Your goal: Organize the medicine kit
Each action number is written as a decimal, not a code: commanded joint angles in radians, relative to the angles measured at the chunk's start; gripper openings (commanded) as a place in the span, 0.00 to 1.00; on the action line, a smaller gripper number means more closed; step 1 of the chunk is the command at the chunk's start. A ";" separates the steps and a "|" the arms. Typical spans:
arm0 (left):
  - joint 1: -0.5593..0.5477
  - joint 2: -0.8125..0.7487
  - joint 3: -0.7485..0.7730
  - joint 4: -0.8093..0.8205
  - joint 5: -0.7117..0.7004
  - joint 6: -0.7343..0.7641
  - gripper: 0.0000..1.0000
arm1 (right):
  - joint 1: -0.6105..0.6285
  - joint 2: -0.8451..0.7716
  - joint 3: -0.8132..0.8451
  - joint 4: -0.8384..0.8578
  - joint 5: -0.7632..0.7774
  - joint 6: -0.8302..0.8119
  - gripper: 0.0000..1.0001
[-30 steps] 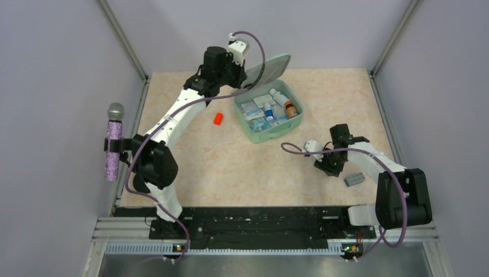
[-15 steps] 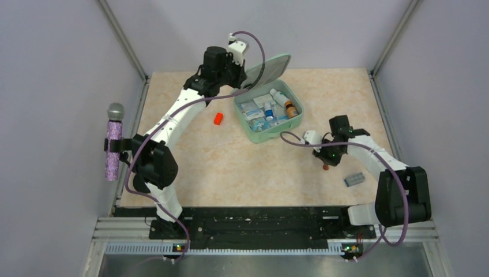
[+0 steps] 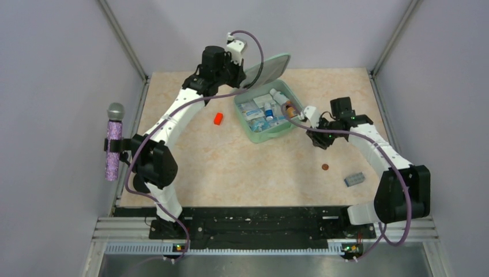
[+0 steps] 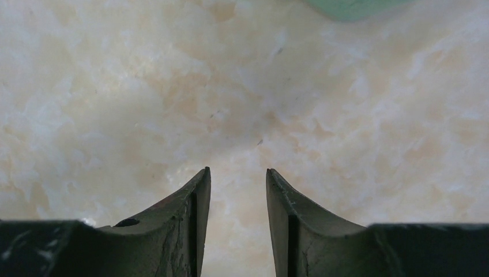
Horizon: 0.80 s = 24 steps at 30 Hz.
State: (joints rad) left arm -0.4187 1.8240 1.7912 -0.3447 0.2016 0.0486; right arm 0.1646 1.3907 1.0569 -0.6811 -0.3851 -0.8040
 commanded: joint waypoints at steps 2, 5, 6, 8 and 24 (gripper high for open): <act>0.012 -0.019 0.028 0.007 0.033 -0.046 0.00 | 0.011 -0.019 -0.168 -0.075 0.120 -0.125 0.43; 0.014 -0.019 0.026 0.006 0.036 -0.046 0.00 | 0.011 -0.024 -0.220 -0.075 0.155 -0.142 0.44; 0.014 -0.019 0.028 0.004 0.038 -0.046 0.00 | 0.010 -0.024 -0.229 -0.075 0.155 -0.143 0.44; 0.015 -0.018 0.030 0.003 0.045 -0.046 0.00 | 0.012 -0.023 -0.242 -0.061 0.159 -0.136 0.45; 0.018 -0.017 0.034 0.004 0.046 -0.072 0.00 | 0.012 0.013 -0.311 0.024 0.192 -0.132 0.36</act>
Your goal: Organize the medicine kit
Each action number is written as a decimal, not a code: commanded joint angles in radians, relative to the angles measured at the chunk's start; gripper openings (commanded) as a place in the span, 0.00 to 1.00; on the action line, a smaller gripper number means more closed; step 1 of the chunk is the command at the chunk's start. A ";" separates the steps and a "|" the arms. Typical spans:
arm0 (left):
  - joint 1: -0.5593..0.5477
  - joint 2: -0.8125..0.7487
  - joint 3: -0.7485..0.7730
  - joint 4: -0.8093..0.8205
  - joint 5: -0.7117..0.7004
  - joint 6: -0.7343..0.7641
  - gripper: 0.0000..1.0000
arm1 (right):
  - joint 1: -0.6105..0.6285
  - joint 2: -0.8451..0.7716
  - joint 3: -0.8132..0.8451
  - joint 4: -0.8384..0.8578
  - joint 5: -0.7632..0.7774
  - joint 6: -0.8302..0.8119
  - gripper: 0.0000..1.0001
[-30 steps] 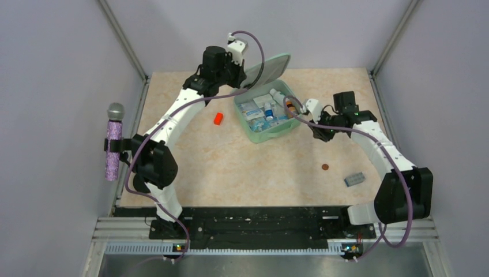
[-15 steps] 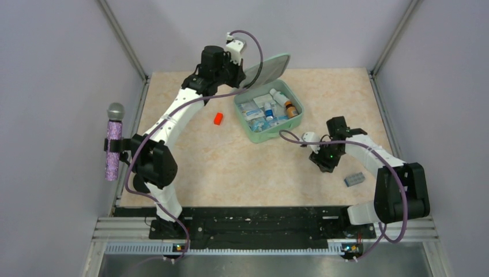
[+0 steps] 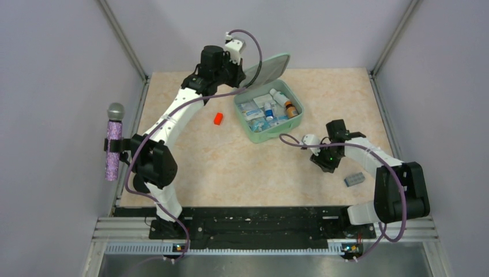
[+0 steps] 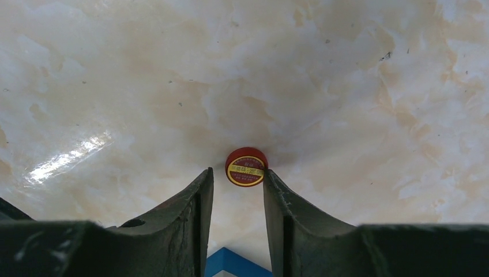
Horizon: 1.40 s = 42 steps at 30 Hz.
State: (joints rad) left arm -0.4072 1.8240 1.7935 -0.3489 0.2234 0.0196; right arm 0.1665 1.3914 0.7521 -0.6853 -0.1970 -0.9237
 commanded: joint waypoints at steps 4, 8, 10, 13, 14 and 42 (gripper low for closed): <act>0.007 -0.019 0.033 0.011 0.026 -0.046 0.00 | 0.010 0.021 -0.029 0.047 0.003 -0.009 0.31; 0.007 -0.021 0.030 0.011 0.021 -0.043 0.00 | 0.009 0.018 -0.052 0.064 0.037 -0.013 0.26; 0.008 -0.022 0.028 0.011 0.022 -0.043 0.00 | 0.008 0.017 -0.067 0.079 0.057 -0.020 0.26; 0.010 -0.020 0.026 0.014 0.022 -0.045 0.00 | 0.009 0.019 -0.074 0.091 0.064 -0.019 0.24; 0.010 -0.020 0.025 0.014 0.023 -0.046 0.00 | 0.009 0.021 -0.072 0.092 0.060 -0.020 0.21; 0.070 0.063 0.145 -0.066 0.083 -0.205 0.00 | 0.300 0.340 0.660 1.170 -0.230 0.975 0.00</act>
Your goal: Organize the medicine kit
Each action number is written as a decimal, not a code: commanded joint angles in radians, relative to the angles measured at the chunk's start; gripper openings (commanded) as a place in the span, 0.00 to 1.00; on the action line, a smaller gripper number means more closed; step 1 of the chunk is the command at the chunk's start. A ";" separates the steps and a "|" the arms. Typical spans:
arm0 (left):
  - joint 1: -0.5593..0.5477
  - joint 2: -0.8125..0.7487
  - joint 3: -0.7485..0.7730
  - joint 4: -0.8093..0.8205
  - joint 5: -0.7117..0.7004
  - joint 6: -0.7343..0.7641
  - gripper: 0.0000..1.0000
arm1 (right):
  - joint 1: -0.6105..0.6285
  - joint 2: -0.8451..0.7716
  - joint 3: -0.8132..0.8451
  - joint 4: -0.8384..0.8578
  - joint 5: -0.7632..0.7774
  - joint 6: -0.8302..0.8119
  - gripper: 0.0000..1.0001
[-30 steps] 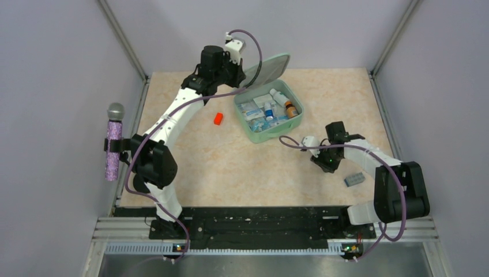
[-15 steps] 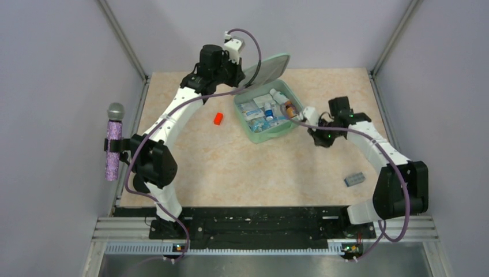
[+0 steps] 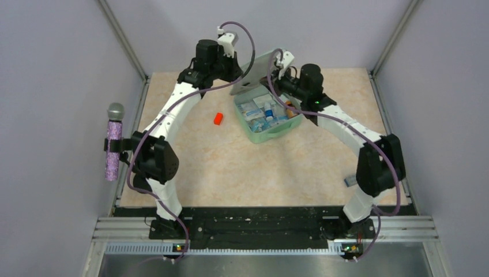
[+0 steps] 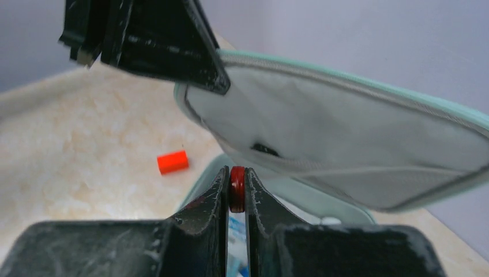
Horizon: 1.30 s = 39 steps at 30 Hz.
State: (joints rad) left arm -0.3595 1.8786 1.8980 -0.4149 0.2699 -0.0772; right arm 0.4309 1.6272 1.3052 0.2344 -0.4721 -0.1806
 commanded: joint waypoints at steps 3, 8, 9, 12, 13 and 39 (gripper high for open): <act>0.027 0.008 0.040 0.002 0.041 -0.122 0.00 | 0.053 0.186 0.164 0.269 0.074 0.297 0.00; 0.031 0.003 0.037 0.000 0.048 -0.139 0.00 | 0.055 0.257 0.180 0.286 0.167 0.320 0.03; 0.032 0.003 0.037 0.001 0.051 -0.137 0.00 | 0.055 0.263 0.178 0.289 0.179 0.315 0.04; 0.033 0.002 0.037 0.000 0.063 -0.132 0.00 | 0.056 0.282 0.181 0.305 0.192 0.309 0.06; 0.033 0.003 0.038 -0.001 0.065 -0.131 0.00 | 0.055 0.290 0.186 0.306 0.191 0.309 0.06; 0.048 -0.016 0.017 0.049 0.248 0.001 0.00 | -0.124 -0.013 0.060 0.076 0.050 0.360 0.58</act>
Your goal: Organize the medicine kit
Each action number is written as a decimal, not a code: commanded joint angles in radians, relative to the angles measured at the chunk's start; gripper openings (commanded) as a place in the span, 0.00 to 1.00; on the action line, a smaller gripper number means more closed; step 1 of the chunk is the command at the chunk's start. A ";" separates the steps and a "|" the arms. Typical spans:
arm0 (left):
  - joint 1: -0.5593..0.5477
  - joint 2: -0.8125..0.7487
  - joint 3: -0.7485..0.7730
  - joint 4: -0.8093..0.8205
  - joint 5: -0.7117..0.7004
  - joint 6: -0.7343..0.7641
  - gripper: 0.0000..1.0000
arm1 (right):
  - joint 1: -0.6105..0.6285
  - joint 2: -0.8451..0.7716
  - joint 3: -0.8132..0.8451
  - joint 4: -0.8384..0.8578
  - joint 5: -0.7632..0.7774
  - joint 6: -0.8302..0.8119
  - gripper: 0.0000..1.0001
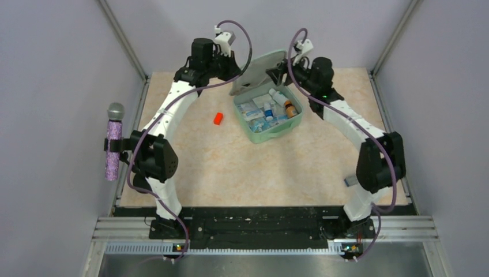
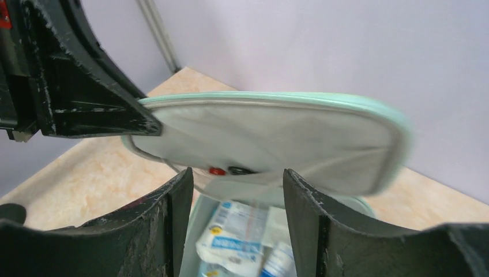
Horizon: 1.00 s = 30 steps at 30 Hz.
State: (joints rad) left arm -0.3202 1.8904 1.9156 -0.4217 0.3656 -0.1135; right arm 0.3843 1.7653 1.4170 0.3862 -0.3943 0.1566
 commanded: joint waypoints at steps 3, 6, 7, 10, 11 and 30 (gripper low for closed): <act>0.004 -0.063 -0.055 0.083 0.299 0.086 0.04 | -0.159 -0.229 -0.110 -0.163 -0.044 -0.030 0.61; -0.010 -0.073 -0.072 0.042 0.377 0.150 0.27 | -0.251 -0.277 -0.157 -0.228 -0.057 -0.059 0.64; -0.017 -0.074 -0.071 0.018 0.413 0.176 0.36 | -0.275 -0.286 -0.169 -0.243 -0.062 -0.064 0.64; -0.049 -0.092 -0.088 -0.022 0.438 0.236 0.57 | -0.338 -0.290 -0.184 -0.275 -0.073 -0.053 0.66; -0.055 -0.104 -0.101 -0.025 0.452 0.258 0.58 | -0.357 -0.287 -0.184 -0.277 -0.080 -0.040 0.66; 0.013 -0.024 -0.211 -0.101 0.070 -0.075 0.65 | -0.344 0.185 0.000 -0.245 -0.335 0.073 0.66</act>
State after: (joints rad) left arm -0.3538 1.7882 1.7073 -0.4812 0.4465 -0.0589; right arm 0.0200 1.9060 1.3144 0.0998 -0.6415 0.2268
